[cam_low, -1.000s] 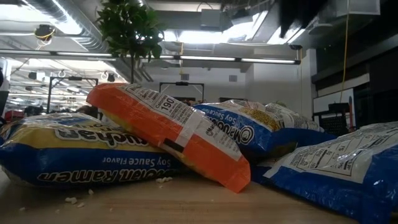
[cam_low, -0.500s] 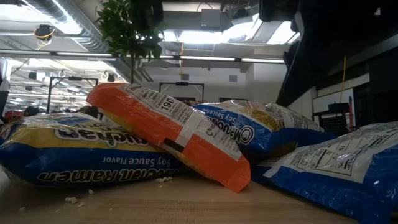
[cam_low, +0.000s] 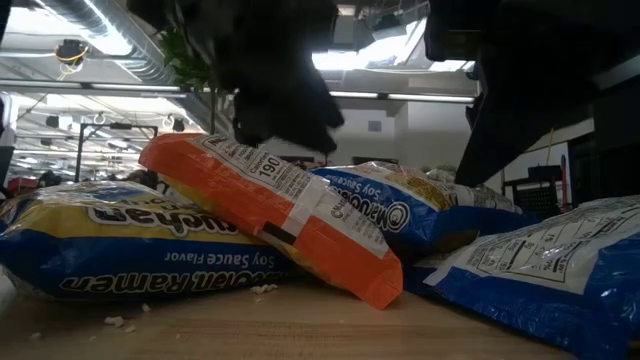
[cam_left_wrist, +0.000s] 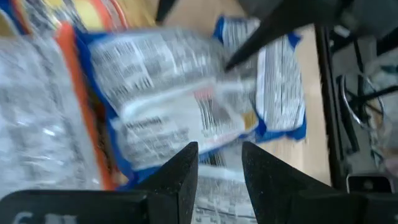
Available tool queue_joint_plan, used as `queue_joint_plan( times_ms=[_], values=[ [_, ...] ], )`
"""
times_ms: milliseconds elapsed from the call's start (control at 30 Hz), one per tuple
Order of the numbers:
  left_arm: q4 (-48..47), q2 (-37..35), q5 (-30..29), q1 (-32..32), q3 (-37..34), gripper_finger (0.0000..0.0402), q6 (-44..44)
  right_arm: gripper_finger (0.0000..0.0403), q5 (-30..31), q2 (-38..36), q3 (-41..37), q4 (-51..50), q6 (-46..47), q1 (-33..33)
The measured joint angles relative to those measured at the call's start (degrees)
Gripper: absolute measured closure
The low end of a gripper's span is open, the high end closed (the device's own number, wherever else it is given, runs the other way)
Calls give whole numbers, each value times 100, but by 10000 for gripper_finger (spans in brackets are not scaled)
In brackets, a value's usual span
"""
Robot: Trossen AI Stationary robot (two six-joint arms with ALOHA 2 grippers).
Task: Sort Maruchan noodles
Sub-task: Put the blue noodle pack into the black bin
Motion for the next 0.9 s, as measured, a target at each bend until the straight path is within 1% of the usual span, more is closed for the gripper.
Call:
queue_joint_plan(
  times_ms=[167, 267, 333, 433, 600, 667, 900],
  values=[
    [-19, 278, 11, 21, 2, 282, -126, 102, -81, -29, -2, -61, 216, 3],
    [-110, 389, -12, 76, 2, 282, -313, 102, 126, -162, 6, -140, 500, 119],
    [-136, 394, -31, 117, 2, 282, -405, 102, 230, -208, 7, -390, 722, 192],
    [-160, 394, -93, 215, 2, 282, -417, 102, 173, -199, 2, -641, 876, 202],
    [-233, 394, -5, 405, 2, 282, -415, 102, 299, -199, 0, -536, 885, 176],
    [-303, 394, 3, 449, 2, 282, -412, 102, 327, -199, -107, -354, 958, 132],
    [-344, 394, 73, 534, 2, 282, -277, 102, 281, -199, -928, 1221, 1372, 141]
  ],
)
